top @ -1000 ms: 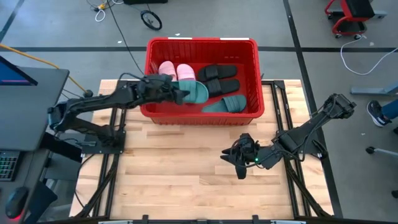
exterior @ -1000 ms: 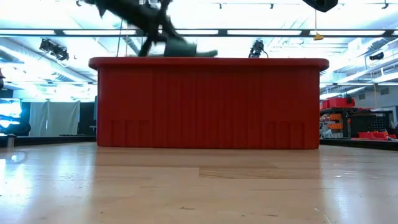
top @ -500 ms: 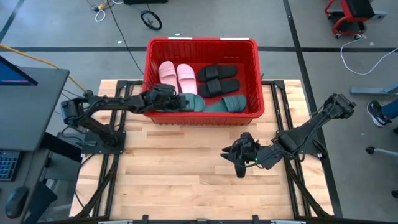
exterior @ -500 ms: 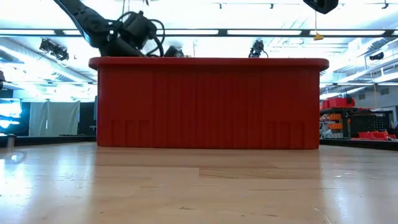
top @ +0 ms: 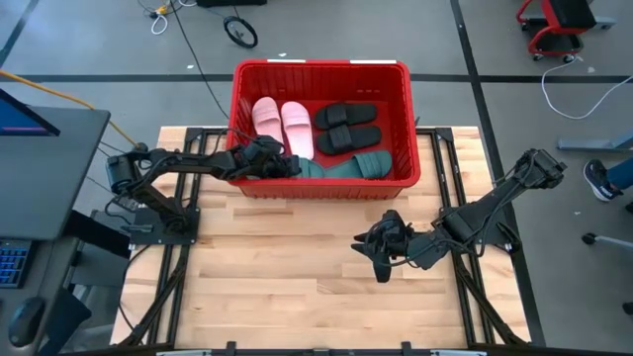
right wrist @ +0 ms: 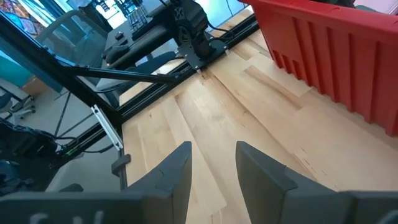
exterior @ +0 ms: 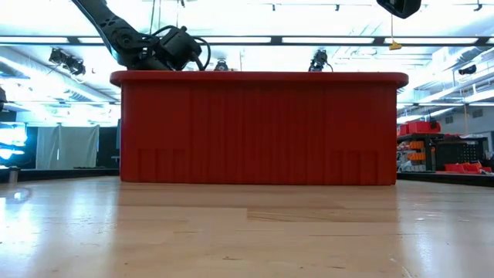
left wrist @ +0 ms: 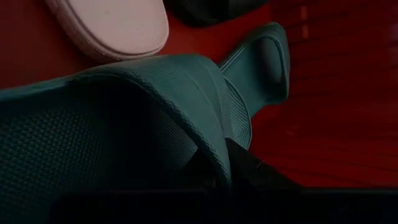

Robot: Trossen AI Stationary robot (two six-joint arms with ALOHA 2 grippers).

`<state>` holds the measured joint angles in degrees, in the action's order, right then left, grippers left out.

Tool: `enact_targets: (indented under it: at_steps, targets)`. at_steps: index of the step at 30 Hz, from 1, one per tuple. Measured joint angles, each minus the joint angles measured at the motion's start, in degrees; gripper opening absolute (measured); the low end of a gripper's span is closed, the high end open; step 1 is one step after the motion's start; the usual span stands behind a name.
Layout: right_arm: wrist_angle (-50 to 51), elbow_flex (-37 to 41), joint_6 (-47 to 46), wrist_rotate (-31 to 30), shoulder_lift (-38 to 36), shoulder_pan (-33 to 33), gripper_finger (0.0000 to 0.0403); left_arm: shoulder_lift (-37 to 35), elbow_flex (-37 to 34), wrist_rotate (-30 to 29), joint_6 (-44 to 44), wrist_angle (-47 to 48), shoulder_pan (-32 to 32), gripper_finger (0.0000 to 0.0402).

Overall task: Pick and place slides into bin
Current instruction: Put the green slide into the red bin

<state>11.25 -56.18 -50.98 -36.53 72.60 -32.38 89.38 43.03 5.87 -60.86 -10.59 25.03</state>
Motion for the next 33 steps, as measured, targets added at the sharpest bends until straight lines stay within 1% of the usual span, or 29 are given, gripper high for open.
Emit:
enact_targets:
  at_steps: [3, 11, 14, 17, 24, 28, 33]
  targets:
    - [0.0, 0.0, 0.04, -0.07, 0.0, 0.0, 0.013, 0.02, -0.04, 0.02, -1.47, -0.05, 0.31, 0.0028]
    - [-0.02, 0.0, 0.0, -0.86, 0.0, 0.0, 0.013, 0.11, 0.04, 0.04, -1.55, 0.18, 0.31, 0.0124]
    - [-0.03, 0.0, 0.0, -0.94, 0.0, 0.0, 0.013, 0.11, 0.02, 0.03, -1.57, 0.15, 0.31, 0.0152]
    - [-0.04, 0.0, -0.02, -0.94, 0.0, 0.0, 0.013, 0.13, 0.0, 0.03, -2.08, 0.11, 0.11, 0.0173]
    - [-0.08, 0.0, -0.04, -0.94, 0.0, 0.0, 0.013, -0.9, -0.11, -0.04, -6.42, -0.33, 0.09, 0.0191]
    - [-0.09, 0.0, -0.07, -0.94, 0.0, 0.0, 0.013, -3.07, -0.55, -0.27, -6.52, 0.21, 0.28, 0.0187]
    - [-0.12, 0.0, -0.33, -0.98, 0.0, 0.0, 0.013, -6.63, -0.44, -0.24, -8.24, -1.37, 0.22, 0.0178]
